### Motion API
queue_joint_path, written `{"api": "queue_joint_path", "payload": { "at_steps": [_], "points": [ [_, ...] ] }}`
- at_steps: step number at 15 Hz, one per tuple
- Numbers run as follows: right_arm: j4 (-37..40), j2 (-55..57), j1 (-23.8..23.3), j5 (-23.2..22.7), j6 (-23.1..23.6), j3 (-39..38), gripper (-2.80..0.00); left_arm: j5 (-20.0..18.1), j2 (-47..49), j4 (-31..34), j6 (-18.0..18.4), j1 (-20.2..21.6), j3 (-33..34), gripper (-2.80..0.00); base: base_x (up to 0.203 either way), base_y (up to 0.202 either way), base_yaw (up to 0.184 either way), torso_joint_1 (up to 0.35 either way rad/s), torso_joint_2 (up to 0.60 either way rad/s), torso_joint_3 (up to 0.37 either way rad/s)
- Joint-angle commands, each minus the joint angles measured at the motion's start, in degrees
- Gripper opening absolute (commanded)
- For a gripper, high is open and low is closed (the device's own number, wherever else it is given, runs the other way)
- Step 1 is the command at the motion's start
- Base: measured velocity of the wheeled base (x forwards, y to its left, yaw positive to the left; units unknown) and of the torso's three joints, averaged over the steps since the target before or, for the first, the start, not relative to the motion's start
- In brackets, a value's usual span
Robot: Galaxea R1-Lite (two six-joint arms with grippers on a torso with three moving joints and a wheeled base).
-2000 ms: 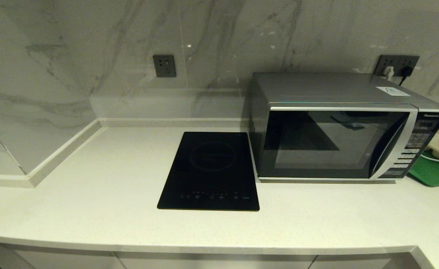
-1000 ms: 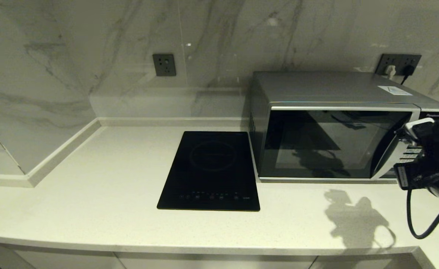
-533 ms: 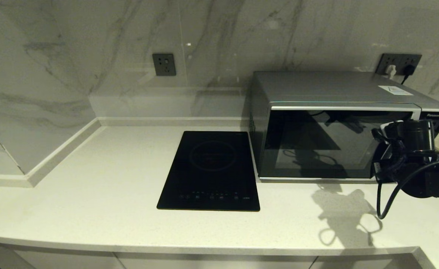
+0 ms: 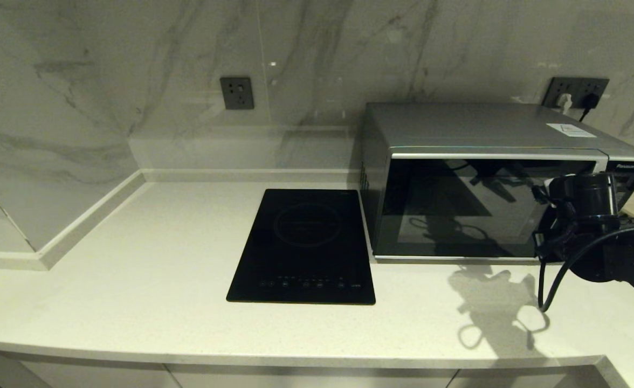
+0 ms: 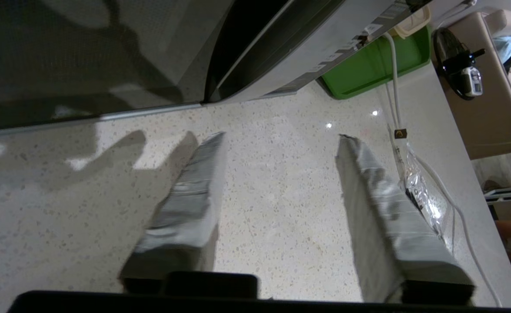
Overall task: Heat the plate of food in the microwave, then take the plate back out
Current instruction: Open the microwave oven
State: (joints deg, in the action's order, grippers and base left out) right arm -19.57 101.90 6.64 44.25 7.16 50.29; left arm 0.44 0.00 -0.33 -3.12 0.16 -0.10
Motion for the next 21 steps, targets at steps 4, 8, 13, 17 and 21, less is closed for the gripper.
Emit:
{"api": "queue_joint_path", "payload": {
  "at_steps": [4,8,13,17,21],
  "points": [
    [-0.04,1.79,-0.05,3.49,-2.33,3.45,0.0,0.0,0.0,-0.02,-0.05,0.02,0.01,-2.8,0.0,0.0,0.0,0.0,0.0,0.0],
    [0.05,2.34,-0.05,5.35,-5.77,4.2,0.0,0.0,0.0,-0.02,-0.05,0.02,0.01,-2.8,0.0,0.0,0.0,0.0,0.0,0.0],
    [-0.03,3.24,-0.05,5.49,-8.94,5.4,0.0,0.0,0.0,-0.02,-0.05,0.02,0.01,-2.8,0.0,0.0,0.0,0.0,0.0,0.0],
    [-0.03,5.68,-0.17,5.49,-12.25,6.79,0.0,0.0,0.0,-0.02,-0.05,0.02,0.01,-2.8,0.0,0.0,0.0,0.0,0.0,0.0],
    [-0.03,6.92,-1.88,5.45,-14.09,9.41,0.0,0.0,0.0,-0.02,-0.05,0.02,0.01,-2.8,0.0,0.0,0.0,0.0,0.0,0.0]
  ]
}}
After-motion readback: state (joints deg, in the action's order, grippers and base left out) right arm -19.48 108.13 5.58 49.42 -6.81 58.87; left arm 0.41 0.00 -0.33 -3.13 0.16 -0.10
